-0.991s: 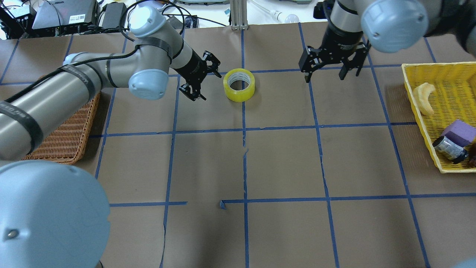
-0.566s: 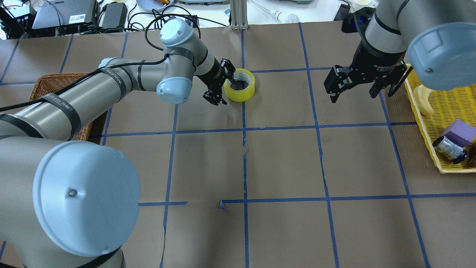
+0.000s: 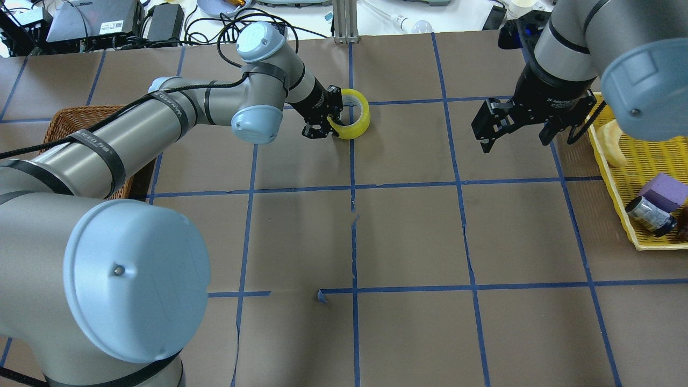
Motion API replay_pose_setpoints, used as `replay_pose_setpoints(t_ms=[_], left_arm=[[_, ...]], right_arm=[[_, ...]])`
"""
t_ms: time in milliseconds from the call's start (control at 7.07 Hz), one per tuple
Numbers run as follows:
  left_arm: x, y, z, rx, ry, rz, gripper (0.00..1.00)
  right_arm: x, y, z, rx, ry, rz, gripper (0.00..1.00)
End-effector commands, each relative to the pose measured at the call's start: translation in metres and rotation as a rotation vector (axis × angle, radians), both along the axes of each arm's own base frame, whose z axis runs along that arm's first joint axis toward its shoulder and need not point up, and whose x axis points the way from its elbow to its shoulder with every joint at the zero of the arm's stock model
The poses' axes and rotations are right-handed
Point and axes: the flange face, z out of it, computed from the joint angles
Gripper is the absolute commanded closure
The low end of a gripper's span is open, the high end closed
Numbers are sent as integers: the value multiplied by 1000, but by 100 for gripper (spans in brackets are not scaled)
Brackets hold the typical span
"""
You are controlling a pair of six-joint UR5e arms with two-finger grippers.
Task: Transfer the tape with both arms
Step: 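Grasp the tape roll rim with the left gripper while the right gripper withdraws, then carry the tape roll with the left gripper and lower it into the basket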
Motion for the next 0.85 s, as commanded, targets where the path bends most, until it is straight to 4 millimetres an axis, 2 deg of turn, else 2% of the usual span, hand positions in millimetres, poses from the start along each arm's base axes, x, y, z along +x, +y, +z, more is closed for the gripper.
replay_pose_setpoints(t_ms=[0,142,425,566,708], left_arm=[[76,-18,71,7,-122,-254,100],[143,-10,98,39,-124,-465,100],[305,16,128,117,-275,-837,100],[381,35,130,152,-303,-999,100],[451,51,117,107,-289,-1121,100]], right_arm=[[1,0,-1,3,1,2,0],[0,0,-2,5,2,1,0],[1,0,-4,8,1,2,0],[1,0,-4,8,2,1,0],[0,0,-4,11,3,1,0]])
